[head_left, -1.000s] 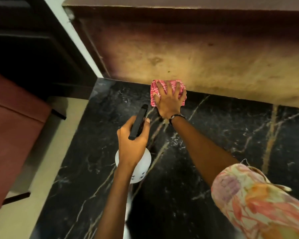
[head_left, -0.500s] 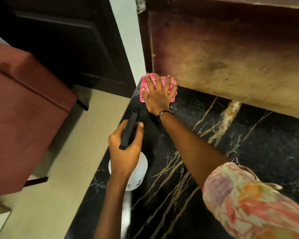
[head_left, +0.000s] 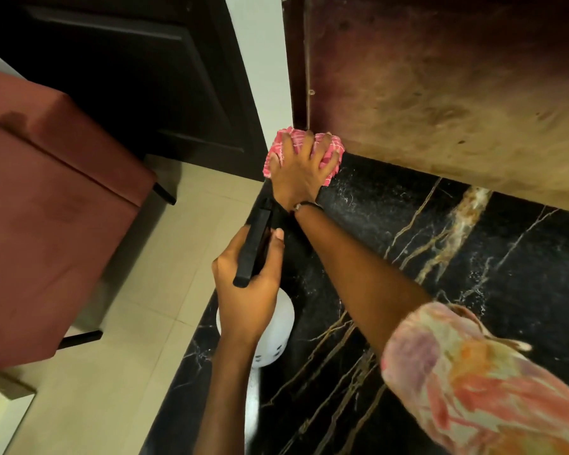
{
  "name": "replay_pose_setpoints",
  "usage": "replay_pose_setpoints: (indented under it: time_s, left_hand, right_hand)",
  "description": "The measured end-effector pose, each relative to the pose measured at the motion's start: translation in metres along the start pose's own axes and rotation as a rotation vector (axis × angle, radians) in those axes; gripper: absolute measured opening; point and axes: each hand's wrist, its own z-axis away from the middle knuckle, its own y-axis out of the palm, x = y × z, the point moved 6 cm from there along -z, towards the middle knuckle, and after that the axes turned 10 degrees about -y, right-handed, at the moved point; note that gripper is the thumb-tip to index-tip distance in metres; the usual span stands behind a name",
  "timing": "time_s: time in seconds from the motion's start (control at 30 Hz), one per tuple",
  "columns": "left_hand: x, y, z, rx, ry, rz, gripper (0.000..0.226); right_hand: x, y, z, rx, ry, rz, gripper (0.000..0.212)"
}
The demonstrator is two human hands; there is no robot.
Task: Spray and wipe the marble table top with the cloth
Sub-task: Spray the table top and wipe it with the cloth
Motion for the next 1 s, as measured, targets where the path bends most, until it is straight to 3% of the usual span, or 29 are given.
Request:
replay_pose_setpoints:
  time_s: [0.1, 0.2, 0.4, 0.6, 0.73, 0.87, 1.0]
  left_hand:
    - [-0.001, 0.0, -0.001, 0.003, -0.012, 0.023, 0.018]
    - [-0.004, 0.002, -0.002, 0.012, -0.003, 0.023, 0.017]
    - [-0.003, 0.003, 0.0, 0.006, -0.003, 0.015, 0.018]
    - [-0.003, -0.003, 0.002, 0.002, 0.003, 0.027, 0.022]
    - [-0.003, -0.009, 0.016, 0.007, 0.006, 0.011, 0.011]
    - [0.006, -0.025, 0.036, -0.022, -0.02, -0.002, 0.006]
    - [0.021, -0.05, 0.06, -0.045, -0.08, -0.01, 0.021]
  right_hand:
    - [-0.019, -0.004, 0.01, -0.015, -0.198, -0.005, 0.049]
    - [-0.031, -0.005, -0.001, 0.037, -0.264, 0.028, 0.049]
    - [0.008, 0.005, -0.015, 0.051, 0.066, -0.053, 0.048]
    - [0.002, 0.002, 0.033, -0.047, -0.297, -0.04, 0.041]
    - [0.016, 0.0, 0.072, -0.157, -0.43, -0.074, 0.034]
    - [0.037, 0.013, 0.131, -0.024, -0.571, -0.001, 0.031]
    - [0.05, 0.001, 0.189, 0.059, -0.755, 0.024, 0.044]
